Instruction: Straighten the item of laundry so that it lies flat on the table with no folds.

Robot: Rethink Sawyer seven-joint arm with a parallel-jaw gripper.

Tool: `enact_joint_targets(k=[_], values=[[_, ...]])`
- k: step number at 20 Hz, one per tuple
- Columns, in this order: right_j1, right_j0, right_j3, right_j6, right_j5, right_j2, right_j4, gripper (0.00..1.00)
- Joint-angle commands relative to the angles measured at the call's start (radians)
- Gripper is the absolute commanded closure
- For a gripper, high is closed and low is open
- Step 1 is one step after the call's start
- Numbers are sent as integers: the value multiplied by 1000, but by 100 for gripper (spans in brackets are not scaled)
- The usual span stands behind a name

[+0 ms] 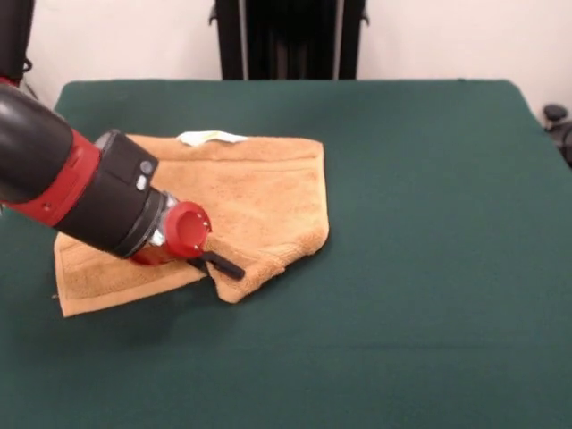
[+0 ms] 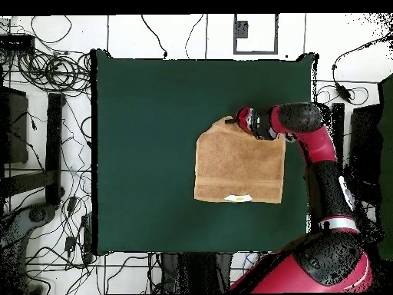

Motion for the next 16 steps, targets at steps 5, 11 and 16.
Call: enact_joint_targets(k=[5, 11, 16], values=[[79, 56, 251, -210, -223, 49, -152, 100], [88, 64, 228, -206, -164, 46, -136, 0], [88, 69, 221, -203, -154, 43, -135, 0]])
